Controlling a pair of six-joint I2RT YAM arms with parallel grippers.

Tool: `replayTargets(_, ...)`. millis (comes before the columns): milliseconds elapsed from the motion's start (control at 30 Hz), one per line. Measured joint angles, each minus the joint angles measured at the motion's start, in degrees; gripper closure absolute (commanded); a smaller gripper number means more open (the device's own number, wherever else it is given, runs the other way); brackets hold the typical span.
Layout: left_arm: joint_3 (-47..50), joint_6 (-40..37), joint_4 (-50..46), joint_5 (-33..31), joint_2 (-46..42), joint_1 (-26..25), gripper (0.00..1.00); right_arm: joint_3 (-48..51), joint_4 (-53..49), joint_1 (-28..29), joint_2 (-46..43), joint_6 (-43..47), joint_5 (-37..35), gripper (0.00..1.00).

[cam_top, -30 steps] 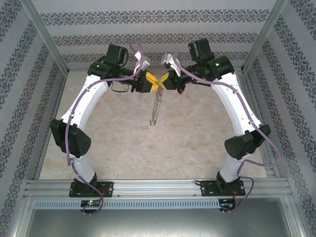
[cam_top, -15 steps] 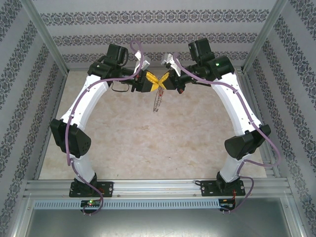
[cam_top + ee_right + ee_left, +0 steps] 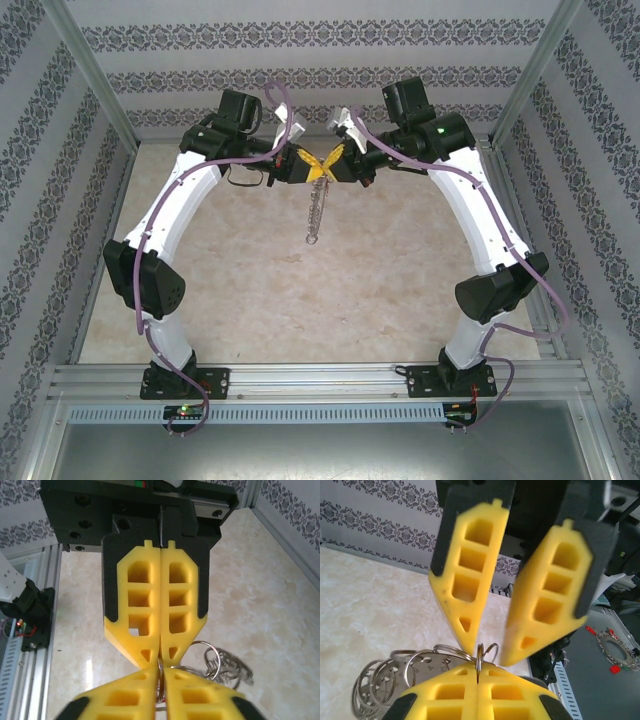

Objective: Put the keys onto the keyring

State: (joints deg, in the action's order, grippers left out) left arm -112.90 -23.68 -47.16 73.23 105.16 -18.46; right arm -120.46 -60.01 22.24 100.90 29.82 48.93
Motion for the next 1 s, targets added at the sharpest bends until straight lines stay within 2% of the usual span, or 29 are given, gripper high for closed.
replayTargets(133, 0.0, 0.0, 0.02, 0.07, 0.13, -0.31, 1.0, 6.58, 6.03, -2.91, -4.59, -3.34, 2.36, 0.63)
replayTargets(300, 0.0, 0.37, 0.15, 0.09, 0.13, -0.31, 1.0, 19.93, 16.52, -8.44, -13.62, -9.6, 5.81, 0.63)
replayTargets(567, 0.0, 2.38, 2.93, 0.22, 0.11, -0.31, 1.0, 36.0, 34.18, -9.33, -19.26, -19.28, 11.1, 0.64)
replayTargets(800, 0.0, 3.15, 3.17, 0.26, 0.11, -0.31, 1.0, 39.23, 42.66, -7.5, -19.28, -24.24, 12.46, 0.65)
replayTargets(1000, 0.02, 3.17, 3.17, 0.26, 0.11, -0.31, 1.0, 39.21, 45.29, -4.79, -18.45, -25.42, 13.27, 0.69)
